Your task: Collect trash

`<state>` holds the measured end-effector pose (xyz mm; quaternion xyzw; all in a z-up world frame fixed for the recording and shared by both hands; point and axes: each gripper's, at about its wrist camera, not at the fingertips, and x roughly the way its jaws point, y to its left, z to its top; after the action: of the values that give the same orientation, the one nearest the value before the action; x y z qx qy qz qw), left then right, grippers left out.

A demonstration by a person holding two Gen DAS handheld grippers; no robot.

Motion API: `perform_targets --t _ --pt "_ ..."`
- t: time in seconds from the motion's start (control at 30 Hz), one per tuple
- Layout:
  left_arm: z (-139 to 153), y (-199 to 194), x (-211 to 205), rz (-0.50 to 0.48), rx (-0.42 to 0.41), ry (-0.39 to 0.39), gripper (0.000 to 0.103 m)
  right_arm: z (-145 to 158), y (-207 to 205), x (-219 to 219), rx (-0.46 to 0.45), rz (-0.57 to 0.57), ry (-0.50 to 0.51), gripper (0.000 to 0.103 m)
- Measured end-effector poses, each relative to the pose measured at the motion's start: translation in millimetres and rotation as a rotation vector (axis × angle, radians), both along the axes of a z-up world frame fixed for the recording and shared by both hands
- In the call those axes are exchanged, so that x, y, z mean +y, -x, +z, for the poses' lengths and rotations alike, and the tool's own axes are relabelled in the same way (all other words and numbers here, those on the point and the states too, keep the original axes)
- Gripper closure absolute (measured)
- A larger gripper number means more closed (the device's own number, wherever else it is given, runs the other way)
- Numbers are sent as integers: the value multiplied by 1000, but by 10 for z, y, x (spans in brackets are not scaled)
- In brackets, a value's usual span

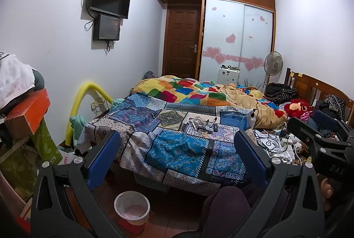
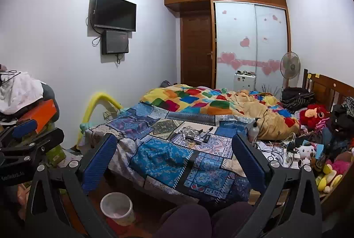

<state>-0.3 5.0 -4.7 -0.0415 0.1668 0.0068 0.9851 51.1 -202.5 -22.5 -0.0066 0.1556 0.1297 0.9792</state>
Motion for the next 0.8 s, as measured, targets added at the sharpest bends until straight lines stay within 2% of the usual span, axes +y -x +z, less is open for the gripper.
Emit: perform_targets --t 0.8 --pt "-5 7 12 11 -4 2 0 41 10 116 25 -6 -14 0"
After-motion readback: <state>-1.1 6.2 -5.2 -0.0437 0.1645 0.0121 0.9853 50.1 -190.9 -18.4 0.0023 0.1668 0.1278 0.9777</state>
